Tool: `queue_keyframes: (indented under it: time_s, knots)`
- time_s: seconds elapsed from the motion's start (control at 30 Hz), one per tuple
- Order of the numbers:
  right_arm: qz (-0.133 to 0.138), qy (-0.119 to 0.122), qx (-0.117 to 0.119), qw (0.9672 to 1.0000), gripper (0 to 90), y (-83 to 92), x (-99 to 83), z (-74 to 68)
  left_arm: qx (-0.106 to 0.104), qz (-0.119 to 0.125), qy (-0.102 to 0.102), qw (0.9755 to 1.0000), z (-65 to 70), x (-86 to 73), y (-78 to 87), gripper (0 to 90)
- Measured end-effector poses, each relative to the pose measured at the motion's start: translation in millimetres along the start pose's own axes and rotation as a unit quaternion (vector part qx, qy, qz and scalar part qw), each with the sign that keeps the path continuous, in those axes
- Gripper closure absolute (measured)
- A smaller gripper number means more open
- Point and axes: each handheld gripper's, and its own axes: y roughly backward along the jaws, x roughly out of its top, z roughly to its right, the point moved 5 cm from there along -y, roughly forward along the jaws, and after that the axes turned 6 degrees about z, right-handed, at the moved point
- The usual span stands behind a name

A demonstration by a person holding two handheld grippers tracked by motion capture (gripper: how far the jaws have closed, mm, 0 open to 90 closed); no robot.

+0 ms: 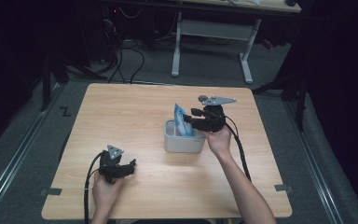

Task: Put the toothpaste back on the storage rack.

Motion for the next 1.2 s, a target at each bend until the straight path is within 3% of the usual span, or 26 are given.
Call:
queue_keyframes:
  time_s: [0.43,0.63,1.03,1.2]
  knots:
    - [0.015,0.005,-0.020,0.9997,52.0,20.3,6.2,10.3,0.001,0.000,0.000,1.0000,0.1,0.0,-0.1,21.8]
    - [0.024,-0.009,-0.021,0.9995,52.5,31.6,7.9,14.4,0.000,0.000,0.000,1.0000,0.0,0.1,-0.2,21.8]
    - [0.022,-0.016,-0.021,0.9994,54.7,43.7,6.2,19.3,0.000,0.000,0.000,1.0000,0.0,0.1,-0.2,21.8]
    - [0.020,-0.017,-0.033,0.9991,55.0,49.4,5.1,21.3,0.000,0.000,0.000,1.0000,0.0,0.1,-0.2,21.8]
